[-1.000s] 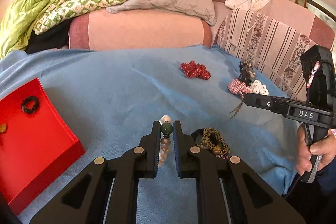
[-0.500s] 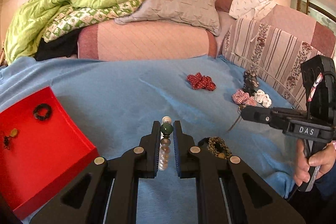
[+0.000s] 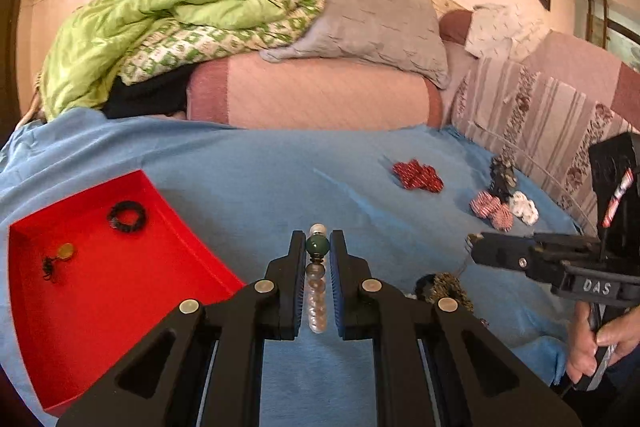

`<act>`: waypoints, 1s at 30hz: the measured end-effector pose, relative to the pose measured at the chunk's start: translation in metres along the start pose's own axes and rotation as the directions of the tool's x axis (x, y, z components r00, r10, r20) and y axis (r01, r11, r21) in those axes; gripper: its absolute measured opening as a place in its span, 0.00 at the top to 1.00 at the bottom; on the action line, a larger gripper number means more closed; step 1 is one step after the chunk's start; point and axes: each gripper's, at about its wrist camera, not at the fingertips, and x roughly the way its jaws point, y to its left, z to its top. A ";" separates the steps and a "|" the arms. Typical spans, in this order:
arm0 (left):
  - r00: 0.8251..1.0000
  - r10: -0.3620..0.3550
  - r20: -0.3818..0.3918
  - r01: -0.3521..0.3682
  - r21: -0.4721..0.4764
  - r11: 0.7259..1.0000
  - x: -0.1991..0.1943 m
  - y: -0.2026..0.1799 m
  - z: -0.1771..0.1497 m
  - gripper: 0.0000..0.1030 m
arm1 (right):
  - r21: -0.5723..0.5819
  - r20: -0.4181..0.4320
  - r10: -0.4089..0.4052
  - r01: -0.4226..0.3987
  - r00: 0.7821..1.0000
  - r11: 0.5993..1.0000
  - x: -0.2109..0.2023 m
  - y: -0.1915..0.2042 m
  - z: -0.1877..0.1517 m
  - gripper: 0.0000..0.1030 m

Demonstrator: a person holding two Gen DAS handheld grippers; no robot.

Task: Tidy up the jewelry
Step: 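Carry the pearl bracelet and pearl brooch over the red tray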

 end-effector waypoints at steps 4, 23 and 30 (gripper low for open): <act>0.999 0.019 0.028 -0.018 -0.045 0.999 -0.010 0.020 0.004 0.89 | -0.015 -0.004 0.006 -0.006 1.000 1.000 0.003 0.013 0.003 0.80; 0.982 0.180 0.061 -0.151 -0.324 0.934 -0.039 0.157 0.008 0.89 | -0.105 -0.078 0.128 -0.136 0.989 0.985 0.073 0.118 0.055 0.80; 0.977 0.210 0.031 -0.184 -0.369 0.911 -0.030 0.182 0.008 0.89 | -0.083 -0.131 0.170 -0.182 0.977 0.980 0.118 0.147 0.073 0.80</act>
